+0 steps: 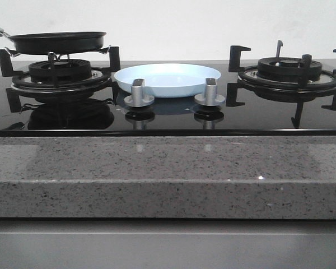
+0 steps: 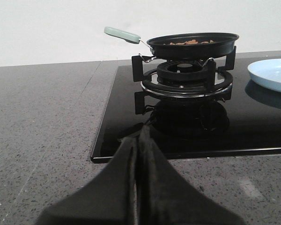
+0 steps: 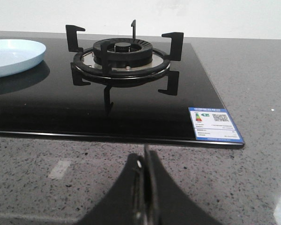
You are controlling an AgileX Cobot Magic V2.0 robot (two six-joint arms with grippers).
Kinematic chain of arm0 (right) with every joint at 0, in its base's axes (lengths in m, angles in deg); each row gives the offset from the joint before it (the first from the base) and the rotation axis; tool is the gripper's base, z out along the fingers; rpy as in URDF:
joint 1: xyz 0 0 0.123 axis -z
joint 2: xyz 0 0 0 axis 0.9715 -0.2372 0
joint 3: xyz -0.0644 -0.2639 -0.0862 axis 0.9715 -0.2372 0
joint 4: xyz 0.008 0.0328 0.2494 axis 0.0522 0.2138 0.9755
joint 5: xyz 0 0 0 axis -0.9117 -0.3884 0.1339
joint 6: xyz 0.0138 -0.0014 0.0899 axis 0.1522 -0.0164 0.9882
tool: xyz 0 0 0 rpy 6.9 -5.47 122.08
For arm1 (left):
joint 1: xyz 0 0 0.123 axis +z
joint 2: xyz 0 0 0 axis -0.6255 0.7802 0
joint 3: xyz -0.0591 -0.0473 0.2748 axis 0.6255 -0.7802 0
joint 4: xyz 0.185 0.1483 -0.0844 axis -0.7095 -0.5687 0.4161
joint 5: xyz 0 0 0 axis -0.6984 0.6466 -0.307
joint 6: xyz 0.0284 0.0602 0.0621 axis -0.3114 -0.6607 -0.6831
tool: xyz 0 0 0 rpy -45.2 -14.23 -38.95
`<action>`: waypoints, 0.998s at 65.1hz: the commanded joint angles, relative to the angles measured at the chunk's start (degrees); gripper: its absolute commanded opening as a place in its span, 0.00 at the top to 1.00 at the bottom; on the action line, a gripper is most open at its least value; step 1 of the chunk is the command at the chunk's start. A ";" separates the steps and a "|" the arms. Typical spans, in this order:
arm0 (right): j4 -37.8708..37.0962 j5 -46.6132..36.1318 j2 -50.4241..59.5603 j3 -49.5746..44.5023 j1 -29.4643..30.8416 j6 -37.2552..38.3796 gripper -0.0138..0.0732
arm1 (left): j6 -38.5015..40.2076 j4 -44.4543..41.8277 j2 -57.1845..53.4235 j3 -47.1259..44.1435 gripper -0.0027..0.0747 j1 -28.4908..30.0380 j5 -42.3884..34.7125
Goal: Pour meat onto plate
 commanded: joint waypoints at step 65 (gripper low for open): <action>-0.86 -5.63 0.95 0.24 0.25 -0.05 0.91 | 0.63 0.29 -0.96 -0.38 0.99 0.24 -7.99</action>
